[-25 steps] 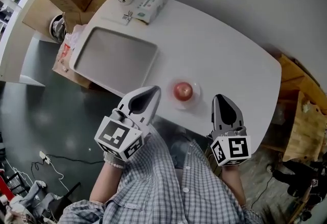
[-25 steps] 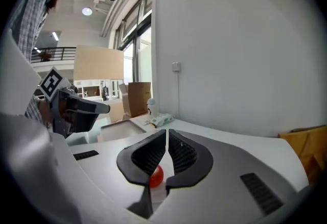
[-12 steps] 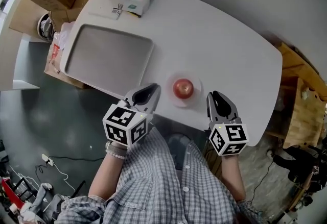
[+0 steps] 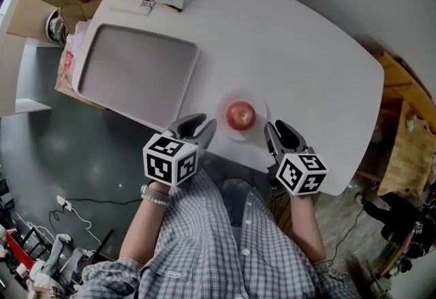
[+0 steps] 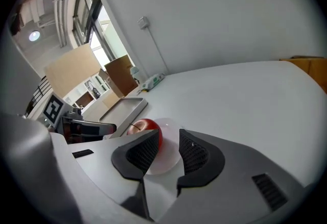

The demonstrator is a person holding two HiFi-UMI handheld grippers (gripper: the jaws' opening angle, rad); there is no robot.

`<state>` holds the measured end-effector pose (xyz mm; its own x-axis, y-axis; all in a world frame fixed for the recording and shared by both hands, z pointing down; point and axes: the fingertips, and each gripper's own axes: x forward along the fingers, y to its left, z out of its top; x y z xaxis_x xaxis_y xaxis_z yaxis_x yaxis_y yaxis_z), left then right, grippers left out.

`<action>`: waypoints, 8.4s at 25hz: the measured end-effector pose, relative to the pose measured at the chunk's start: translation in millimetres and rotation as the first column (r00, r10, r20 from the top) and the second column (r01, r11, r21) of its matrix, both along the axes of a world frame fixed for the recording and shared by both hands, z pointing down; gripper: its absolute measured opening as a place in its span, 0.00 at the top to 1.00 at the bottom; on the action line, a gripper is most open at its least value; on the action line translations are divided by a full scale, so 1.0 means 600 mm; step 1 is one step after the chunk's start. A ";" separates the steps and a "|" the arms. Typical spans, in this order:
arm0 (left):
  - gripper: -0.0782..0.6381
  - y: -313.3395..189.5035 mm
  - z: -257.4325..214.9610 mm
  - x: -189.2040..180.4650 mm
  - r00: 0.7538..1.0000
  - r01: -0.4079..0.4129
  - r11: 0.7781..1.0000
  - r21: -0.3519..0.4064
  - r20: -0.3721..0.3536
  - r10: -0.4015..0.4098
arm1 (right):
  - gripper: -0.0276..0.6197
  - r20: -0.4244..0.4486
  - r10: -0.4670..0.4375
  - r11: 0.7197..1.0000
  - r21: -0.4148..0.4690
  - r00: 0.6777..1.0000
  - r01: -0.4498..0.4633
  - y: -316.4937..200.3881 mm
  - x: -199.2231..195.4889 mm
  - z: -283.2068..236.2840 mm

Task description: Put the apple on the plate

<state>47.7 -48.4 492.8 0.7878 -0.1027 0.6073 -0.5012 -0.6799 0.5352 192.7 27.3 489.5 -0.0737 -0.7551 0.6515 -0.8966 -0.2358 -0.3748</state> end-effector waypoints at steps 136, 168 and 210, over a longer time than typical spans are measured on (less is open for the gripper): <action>0.83 -0.171 0.050 -0.163 0.921 0.386 0.854 -0.347 0.189 -0.340 | 0.88 0.298 -0.214 0.915 -0.274 0.930 0.298 -0.245 -0.171 0.040; 0.83 -0.289 0.109 -0.301 0.835 0.550 0.758 -0.351 0.204 -0.512 | 0.88 0.283 -0.422 0.811 -0.307 0.861 0.498 -0.421 -0.304 0.099; 0.85 -0.326 0.029 -0.352 0.768 0.636 0.771 -0.034 0.115 -0.629 | 0.88 0.092 -0.450 0.887 -0.070 0.888 0.457 -0.463 -0.285 0.023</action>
<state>-163.6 -243.9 510.5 0.4990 -0.5147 0.6972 -0.8540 -0.1554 0.4966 21.6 -250.8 503.4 -0.4432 -0.5681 0.6934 -0.8852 0.1553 -0.4385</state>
